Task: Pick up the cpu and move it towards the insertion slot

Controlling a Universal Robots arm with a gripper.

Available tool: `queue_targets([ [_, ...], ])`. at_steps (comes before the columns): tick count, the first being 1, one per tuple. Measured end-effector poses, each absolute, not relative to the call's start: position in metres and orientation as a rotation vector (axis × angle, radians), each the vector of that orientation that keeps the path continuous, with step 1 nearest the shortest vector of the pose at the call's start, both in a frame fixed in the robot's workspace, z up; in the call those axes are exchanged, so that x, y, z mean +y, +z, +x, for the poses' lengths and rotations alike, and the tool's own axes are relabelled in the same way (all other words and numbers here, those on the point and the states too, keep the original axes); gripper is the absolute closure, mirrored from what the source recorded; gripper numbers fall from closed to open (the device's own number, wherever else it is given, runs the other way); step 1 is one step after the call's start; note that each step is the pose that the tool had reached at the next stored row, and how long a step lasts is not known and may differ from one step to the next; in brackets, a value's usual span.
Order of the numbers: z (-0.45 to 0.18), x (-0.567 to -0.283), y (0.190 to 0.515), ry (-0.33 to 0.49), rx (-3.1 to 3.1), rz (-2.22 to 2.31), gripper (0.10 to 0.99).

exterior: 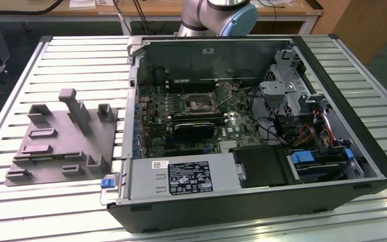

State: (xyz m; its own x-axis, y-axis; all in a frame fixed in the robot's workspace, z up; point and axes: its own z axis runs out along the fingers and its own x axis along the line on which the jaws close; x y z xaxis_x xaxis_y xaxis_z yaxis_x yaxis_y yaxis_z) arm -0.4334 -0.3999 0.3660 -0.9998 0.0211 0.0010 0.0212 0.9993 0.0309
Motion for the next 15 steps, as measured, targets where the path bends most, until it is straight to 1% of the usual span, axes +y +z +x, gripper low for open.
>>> queue_targets([
  [15,-0.433,-0.397,0.401,-0.049,-3.140,-0.052,0.541],
])
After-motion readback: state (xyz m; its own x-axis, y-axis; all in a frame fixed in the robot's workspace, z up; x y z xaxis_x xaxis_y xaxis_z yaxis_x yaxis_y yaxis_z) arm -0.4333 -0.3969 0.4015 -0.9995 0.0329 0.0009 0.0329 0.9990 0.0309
